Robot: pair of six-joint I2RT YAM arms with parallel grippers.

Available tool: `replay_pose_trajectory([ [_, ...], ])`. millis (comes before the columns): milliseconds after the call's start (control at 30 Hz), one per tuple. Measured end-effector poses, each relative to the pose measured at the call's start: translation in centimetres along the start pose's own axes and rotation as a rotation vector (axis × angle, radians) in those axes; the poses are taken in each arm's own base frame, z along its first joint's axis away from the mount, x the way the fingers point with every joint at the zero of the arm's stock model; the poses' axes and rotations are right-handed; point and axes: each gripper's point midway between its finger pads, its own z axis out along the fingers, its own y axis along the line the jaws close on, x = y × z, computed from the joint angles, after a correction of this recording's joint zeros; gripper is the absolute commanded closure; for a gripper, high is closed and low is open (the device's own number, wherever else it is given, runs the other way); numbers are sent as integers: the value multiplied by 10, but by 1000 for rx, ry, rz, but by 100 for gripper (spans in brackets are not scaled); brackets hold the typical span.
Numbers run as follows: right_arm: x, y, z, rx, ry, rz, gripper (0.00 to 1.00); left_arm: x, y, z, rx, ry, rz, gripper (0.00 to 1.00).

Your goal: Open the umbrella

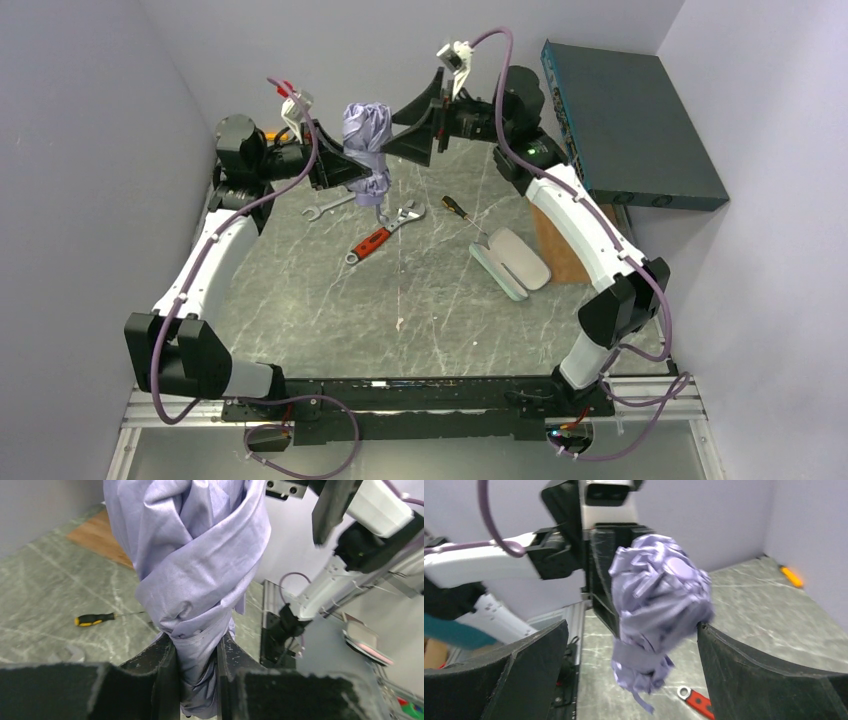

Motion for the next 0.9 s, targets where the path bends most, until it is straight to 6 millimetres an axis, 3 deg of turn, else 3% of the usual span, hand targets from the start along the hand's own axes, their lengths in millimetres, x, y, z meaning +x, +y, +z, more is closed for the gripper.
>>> replay_pose_trajectory([
  [167,-1,32,17,-119,3,-25,0,-4,-26,8,108,29,11,100],
  [600,-9,31,23,-102,-24,-16,0,-17,-39,13,160,18,-8,100],
  [900,-5,36,1,28,-35,-38,0,-13,-49,18,196,49,11,100],
])
